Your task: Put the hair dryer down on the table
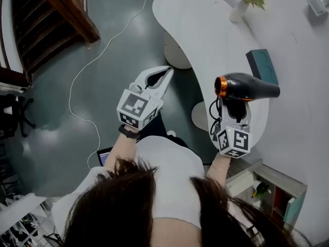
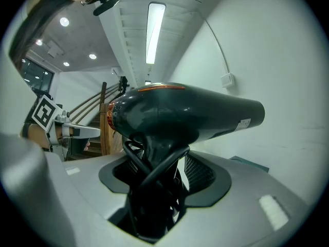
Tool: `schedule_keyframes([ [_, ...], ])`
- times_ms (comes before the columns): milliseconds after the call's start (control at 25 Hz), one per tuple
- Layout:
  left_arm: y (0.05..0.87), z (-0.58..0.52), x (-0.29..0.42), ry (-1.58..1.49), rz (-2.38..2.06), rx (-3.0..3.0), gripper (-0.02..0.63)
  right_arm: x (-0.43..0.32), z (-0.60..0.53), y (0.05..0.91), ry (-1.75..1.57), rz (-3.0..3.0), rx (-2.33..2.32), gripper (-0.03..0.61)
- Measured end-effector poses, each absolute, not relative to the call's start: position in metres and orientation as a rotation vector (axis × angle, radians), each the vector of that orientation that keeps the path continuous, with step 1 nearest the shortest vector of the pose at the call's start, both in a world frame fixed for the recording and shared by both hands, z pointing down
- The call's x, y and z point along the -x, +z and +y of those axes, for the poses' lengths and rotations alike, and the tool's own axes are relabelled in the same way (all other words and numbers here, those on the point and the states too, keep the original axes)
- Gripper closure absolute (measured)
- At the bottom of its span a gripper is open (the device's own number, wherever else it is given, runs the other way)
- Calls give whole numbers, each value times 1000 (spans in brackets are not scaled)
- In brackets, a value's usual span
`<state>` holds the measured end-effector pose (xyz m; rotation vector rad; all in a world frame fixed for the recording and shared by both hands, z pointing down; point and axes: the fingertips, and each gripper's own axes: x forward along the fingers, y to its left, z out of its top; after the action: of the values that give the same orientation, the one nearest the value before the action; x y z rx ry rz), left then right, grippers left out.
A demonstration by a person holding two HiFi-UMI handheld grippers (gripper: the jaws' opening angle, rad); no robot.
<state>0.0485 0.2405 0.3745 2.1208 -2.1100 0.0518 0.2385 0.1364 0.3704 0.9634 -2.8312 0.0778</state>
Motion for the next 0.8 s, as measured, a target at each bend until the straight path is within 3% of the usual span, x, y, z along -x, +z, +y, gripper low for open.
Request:
schedule_keyframes([
  [480, 366, 151, 75, 71, -2055, -2193, 555, -109, 62, 360, 68, -2825, -991, 324],
  [800, 373, 127, 122, 90, -2010, -2224, 554, -68, 41, 370, 112, -2783, -1044, 324],
])
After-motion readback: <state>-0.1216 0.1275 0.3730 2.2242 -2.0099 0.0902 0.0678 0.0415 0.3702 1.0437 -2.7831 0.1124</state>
